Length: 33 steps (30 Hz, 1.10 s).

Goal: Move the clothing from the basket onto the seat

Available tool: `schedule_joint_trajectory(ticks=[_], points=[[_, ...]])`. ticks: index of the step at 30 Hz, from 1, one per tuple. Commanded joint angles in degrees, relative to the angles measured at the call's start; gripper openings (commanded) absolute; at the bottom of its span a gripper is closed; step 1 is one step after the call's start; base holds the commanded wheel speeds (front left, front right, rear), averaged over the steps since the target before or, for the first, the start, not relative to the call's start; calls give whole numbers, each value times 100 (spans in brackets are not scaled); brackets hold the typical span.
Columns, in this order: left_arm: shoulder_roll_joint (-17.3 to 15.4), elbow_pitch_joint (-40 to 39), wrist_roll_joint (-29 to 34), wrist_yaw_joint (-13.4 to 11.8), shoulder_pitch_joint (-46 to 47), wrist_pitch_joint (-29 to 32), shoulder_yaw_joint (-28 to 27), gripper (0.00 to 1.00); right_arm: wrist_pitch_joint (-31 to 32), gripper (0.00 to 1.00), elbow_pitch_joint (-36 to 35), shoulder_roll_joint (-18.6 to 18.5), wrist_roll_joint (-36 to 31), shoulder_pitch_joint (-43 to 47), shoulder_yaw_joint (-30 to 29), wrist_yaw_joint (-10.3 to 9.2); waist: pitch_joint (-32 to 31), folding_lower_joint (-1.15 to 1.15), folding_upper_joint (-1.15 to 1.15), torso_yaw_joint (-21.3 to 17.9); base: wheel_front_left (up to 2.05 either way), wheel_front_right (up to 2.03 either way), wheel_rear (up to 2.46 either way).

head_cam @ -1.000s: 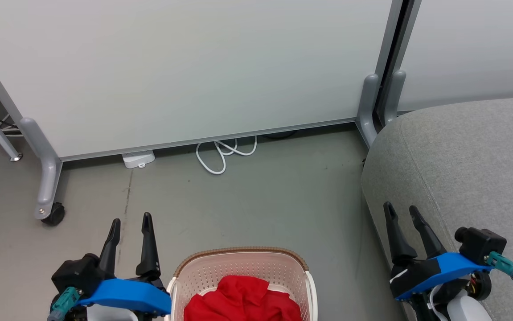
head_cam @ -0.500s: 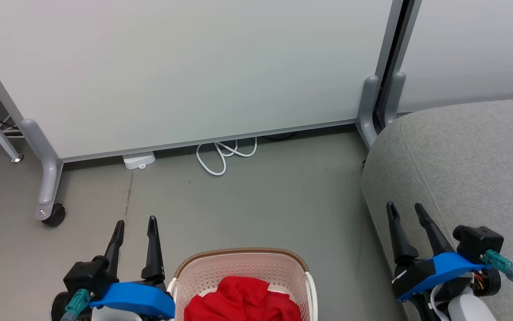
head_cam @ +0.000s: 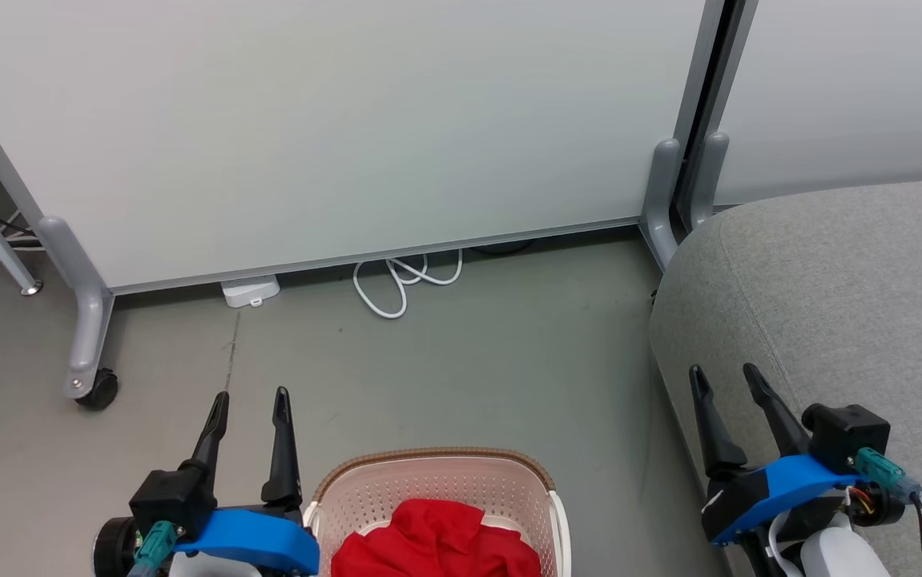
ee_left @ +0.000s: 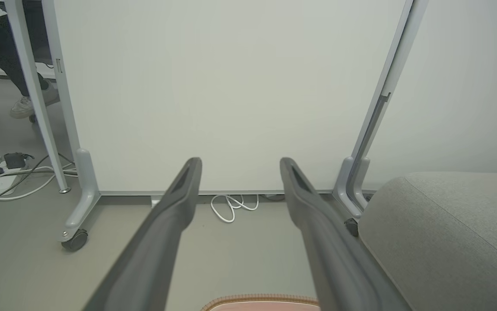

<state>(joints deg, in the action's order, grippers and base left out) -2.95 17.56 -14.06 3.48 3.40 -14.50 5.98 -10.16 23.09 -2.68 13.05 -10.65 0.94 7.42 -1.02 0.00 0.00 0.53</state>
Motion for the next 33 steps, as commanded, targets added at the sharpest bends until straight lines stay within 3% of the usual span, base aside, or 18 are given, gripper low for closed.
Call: schedule_joint_trajectory(ticks=[1,24,33], points=[[-2,4,87,-33,36,-43,3,100,-23,100,10,-36,-95,-99,9,12,-2,0,0,0,0,0,0],[4,82,-7,-11,3,-79,77,100,-67,100,-39,-36,-62,-95,98,12,90,0,0,13,0,0,0],[4,391,-62,30,349,-44,229,100,-73,100,-304,-35,-17,-390,228,8,919,0,0,-234,0,0,0]])
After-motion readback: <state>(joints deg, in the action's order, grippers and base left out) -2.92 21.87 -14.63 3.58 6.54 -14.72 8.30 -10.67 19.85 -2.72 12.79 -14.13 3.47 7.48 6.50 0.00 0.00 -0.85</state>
